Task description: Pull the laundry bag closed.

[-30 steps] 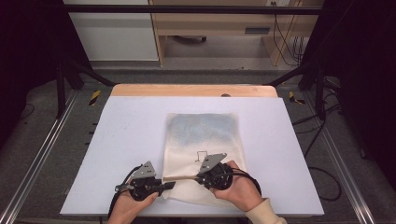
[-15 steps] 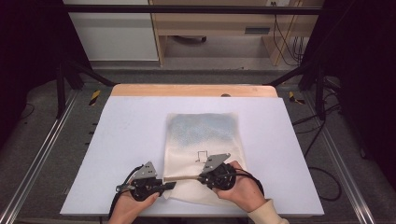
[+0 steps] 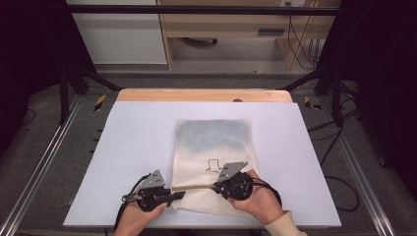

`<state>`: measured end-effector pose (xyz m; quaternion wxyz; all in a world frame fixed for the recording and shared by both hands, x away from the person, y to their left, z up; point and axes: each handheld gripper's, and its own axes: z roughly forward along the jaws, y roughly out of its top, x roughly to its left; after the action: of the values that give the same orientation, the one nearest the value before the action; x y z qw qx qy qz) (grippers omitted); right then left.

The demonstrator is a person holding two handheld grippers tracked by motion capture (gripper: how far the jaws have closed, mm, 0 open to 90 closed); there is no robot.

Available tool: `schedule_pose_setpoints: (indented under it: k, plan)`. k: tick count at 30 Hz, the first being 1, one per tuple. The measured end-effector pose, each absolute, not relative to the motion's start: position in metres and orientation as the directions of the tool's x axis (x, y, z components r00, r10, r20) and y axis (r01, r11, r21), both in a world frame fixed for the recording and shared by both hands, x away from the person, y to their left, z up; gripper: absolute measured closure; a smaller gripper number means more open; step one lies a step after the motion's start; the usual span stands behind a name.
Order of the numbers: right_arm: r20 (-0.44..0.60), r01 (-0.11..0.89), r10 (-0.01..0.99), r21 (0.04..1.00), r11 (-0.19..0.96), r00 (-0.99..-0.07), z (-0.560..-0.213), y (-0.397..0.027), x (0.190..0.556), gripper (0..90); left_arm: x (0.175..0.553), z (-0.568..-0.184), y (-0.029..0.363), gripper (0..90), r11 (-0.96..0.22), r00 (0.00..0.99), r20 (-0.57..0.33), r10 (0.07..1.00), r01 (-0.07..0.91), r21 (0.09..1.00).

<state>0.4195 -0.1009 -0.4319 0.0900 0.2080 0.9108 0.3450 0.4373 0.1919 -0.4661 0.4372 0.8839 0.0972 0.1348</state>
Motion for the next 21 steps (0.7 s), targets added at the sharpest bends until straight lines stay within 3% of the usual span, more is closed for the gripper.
schedule_pose_setpoints:
  k: [21]
  plan:
    - [-0.019, 0.331, 0.462, 0.672, 0.663, -0.887, -0.431, -0.112, 0.418, 82.2, 0.437, -0.466, 0.191, 83.6, -0.598, 0.946, 0.152, 0.288, 0.053, 0.800]
